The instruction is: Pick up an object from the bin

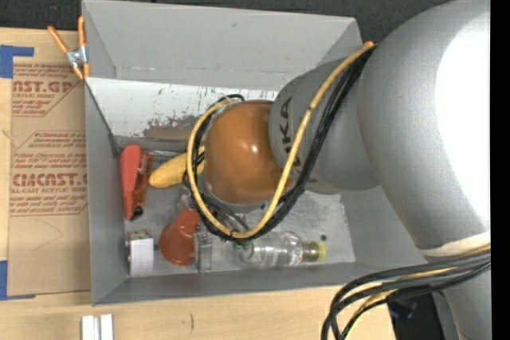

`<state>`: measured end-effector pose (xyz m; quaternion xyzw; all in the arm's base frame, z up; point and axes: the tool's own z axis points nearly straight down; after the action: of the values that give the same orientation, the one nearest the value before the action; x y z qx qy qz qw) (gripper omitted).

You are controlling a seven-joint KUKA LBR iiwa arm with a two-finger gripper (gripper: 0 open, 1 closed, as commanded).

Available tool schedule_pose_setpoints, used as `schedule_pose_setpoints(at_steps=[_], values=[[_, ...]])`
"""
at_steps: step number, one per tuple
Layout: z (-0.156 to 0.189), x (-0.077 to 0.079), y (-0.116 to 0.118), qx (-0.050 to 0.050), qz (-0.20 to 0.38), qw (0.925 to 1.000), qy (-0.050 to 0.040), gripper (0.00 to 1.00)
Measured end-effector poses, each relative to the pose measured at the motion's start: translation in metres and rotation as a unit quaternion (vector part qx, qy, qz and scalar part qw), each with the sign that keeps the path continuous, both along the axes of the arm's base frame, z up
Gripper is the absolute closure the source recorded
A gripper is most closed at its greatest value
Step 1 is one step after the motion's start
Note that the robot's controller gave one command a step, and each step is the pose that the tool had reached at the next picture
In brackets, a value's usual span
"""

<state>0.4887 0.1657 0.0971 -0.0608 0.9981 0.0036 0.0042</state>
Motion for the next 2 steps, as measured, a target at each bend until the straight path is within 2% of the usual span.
schedule_pose_setpoints(at_steps=[2], values=[[0.0000, 0.0001, 0.0000, 0.000, 0.000, 1.0000, 0.0000, 1.00]])
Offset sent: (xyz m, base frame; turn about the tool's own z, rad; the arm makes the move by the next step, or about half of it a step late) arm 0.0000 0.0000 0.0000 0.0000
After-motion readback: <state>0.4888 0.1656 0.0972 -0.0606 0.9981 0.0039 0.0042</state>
